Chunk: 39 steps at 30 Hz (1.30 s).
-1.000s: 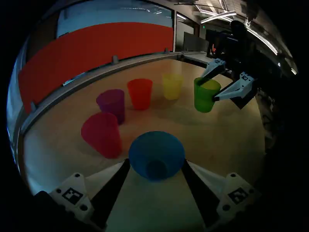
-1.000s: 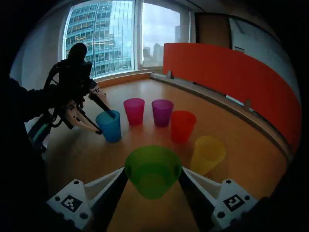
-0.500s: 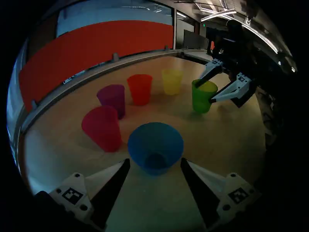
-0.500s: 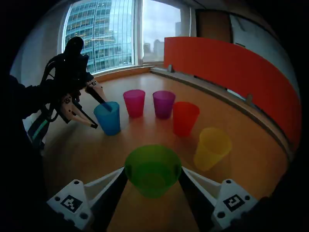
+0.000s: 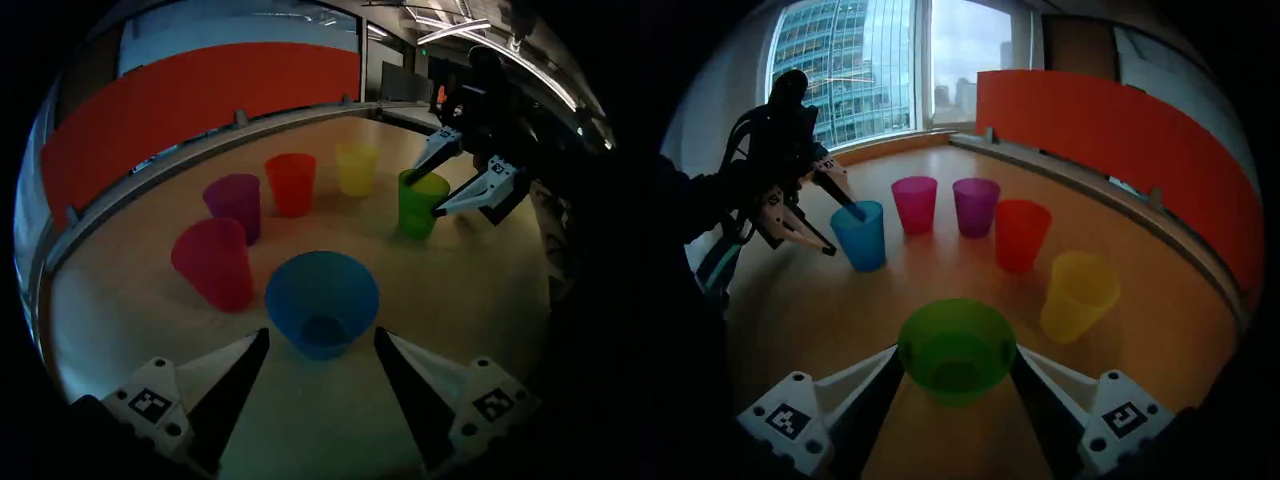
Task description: Pour water
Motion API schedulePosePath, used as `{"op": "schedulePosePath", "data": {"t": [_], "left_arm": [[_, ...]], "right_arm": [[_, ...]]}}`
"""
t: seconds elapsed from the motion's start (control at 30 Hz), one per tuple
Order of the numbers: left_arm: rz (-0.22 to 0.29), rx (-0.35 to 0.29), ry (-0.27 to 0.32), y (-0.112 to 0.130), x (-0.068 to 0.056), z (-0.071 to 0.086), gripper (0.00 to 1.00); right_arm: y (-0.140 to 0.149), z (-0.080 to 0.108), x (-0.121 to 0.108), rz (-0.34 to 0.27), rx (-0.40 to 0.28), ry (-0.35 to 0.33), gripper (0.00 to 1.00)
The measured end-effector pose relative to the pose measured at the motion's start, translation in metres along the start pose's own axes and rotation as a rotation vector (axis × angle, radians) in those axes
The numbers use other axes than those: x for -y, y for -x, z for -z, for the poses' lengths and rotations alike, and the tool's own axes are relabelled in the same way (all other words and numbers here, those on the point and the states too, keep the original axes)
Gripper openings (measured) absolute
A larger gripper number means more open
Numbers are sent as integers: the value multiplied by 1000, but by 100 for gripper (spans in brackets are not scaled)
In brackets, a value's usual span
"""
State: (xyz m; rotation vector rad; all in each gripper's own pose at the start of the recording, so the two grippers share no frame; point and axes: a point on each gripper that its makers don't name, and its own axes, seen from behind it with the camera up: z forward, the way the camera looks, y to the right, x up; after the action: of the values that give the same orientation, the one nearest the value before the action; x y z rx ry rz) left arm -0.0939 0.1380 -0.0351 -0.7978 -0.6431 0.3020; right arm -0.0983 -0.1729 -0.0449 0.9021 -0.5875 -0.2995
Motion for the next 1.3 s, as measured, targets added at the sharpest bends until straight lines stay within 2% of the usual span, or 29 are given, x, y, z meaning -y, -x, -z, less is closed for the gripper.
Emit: {"op": "schedulePosePath", "data": {"t": [0.3,0.5,0.8,1.1,1.3], "left_arm": [[-4,5,-1,1,-1,1,97],[8,4,-9,2,1,5,98],[28,0,-27,8,4,14,97],[60,-12,-73,16,12,26,98],[87,-28,-126,19,24,36,98]], "right_arm": [[6,2,-1,-7,7,7,92],[8,5,-3,-12,13,21,99],[13,19,-2,-25,6,41,100],[22,39,-6,-56,-10,81,99],[22,53,-10,-80,-35,114,99]]}}
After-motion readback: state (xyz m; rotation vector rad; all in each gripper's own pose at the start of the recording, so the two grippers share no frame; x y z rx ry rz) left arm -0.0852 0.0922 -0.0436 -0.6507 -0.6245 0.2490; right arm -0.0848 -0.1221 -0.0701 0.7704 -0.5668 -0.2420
